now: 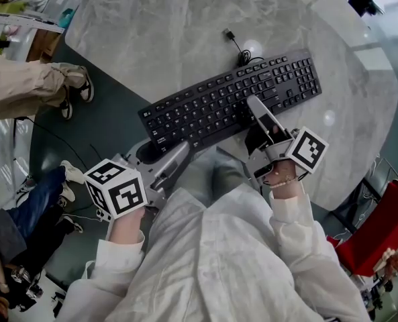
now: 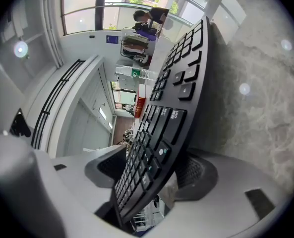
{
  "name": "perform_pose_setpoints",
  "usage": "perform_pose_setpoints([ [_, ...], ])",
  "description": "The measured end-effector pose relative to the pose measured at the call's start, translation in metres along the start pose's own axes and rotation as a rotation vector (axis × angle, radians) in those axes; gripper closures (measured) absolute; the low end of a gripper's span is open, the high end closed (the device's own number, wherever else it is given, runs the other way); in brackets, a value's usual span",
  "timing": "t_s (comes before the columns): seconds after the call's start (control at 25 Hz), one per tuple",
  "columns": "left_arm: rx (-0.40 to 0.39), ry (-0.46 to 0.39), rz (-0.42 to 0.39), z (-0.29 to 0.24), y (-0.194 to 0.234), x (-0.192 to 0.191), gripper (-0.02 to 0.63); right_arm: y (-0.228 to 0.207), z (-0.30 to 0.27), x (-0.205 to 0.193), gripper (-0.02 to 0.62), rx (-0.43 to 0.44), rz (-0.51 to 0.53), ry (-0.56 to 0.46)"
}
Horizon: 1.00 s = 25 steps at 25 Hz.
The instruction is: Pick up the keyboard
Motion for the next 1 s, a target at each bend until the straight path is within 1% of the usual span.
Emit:
perform_pose_setpoints([
  [0.24,-0.003,0.006,0.002,0.0,-0.0002,0.0011,0.4,-0.0018,-0.0029,-0.0005,0.321,0.044,-0.089,-0.027],
  [0.28,-0.003,0.006,0.002,-0.0001,-0.0003,0.0009,0.4,-0.0032,-0.0025,-0.0005,0.338,0.04,-0.098,-0.032],
  [0.36,-0.002,0.005,0.0,-0.0004,-0.0002,0.0001,0.4,-0.0069,-0.0012,-0.0017,0.409,0.024,-0.111,-0.041],
  [0.4,-0.001,0.004,0.0,-0.0003,0.0003,-0.0003,0.4,-0.0079,-0.001,-0.0025,0.422,0.02,-0.116,-0.045],
  [0.68,0.003,0.01,0.008,-0.0009,0.0023,-0.0008,0.399,-0.0053,-0.0003,-0.0031,0.437,0.008,-0.079,-0.072],
  [0.8,-0.01,-0.002,0.011,-0.0013,0.0022,-0.002,0.399,-0.0043,0.0013,-0.0027,0.458,0.019,-0.067,-0.081],
  [1.0,-0.024,-0.021,-0.008,-0.0005,0.0029,-0.0023,0.397,-0.004,0.0016,-0.003,0.468,0.032,-0.047,-0.096],
])
Point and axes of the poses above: the fingertips, and each gripper's own axes: z backward along the fingers, y to its left, x out of its top, the point moved 7 cm from there along z, backward along the fingers, and after that the axes turned 4 degrees about -y, right-handed, at the moved point
